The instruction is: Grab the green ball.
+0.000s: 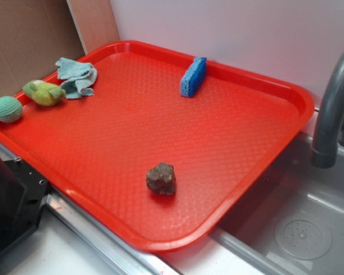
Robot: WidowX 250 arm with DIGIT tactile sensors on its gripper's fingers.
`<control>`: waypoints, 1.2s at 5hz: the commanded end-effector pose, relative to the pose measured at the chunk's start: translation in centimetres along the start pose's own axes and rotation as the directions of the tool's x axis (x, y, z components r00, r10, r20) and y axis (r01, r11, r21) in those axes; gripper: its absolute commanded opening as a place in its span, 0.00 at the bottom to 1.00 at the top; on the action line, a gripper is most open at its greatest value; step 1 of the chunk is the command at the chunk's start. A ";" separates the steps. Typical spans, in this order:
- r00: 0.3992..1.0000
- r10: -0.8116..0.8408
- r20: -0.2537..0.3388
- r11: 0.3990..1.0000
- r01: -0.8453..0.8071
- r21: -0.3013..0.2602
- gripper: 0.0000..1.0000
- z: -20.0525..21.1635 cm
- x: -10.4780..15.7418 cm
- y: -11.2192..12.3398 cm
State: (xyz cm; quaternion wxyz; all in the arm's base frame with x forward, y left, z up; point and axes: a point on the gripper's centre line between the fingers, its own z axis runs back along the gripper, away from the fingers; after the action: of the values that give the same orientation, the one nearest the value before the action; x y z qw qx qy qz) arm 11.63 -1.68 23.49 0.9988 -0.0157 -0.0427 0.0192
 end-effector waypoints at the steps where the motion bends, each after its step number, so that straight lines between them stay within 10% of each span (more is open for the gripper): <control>1: 1.000 0.000 0.000 1.000 0.000 0.000 1.00 0.0 0.0 0.0; 2: 0.987 -0.037 -0.154 0.995 0.051 0.091 1.00 -4.9 0.3 5.1; 3: 0.973 -0.143 -0.179 0.968 0.176 0.179 1.00 -9.3 0.4 9.0; 6: 0.973 -0.143 -0.179 0.968 0.176 0.179 1.00 -9.3 0.4 9.0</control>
State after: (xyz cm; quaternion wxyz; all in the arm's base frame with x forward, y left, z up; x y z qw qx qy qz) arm 12.05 6.60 13.34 0.9933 0.0801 0.0483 -0.0673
